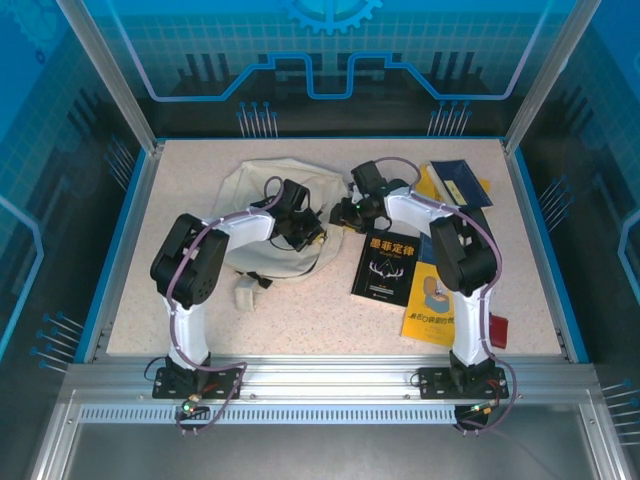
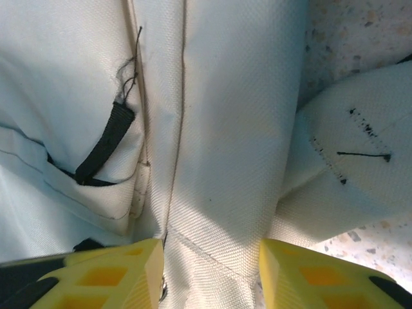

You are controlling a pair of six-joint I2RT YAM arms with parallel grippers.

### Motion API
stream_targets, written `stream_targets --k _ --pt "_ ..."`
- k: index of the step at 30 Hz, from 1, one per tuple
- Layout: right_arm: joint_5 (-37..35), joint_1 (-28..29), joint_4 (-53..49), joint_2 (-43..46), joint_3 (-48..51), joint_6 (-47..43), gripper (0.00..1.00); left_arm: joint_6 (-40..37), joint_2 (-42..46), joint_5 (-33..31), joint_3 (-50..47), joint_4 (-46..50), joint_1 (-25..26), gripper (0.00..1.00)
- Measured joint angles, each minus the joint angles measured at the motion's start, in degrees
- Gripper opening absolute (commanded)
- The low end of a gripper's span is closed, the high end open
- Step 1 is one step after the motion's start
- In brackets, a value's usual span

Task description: Pack the student bag

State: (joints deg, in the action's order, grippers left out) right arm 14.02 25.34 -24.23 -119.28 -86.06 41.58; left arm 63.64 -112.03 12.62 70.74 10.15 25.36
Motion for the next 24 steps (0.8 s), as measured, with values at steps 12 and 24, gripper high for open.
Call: stream_targets --k 12,24 --pt "-1.11 0.0 -2.08 -1.07 -1.49 0.0 0.47 -4.04 3.02 0.07 -0.24 0.94 0.0 0.0" --pt "3.78 0.04 1.44 -1.86 -1.42 0.9 0.0 -9.49 3.21 0.33 -0.44 4.5 -0.02 0.0"
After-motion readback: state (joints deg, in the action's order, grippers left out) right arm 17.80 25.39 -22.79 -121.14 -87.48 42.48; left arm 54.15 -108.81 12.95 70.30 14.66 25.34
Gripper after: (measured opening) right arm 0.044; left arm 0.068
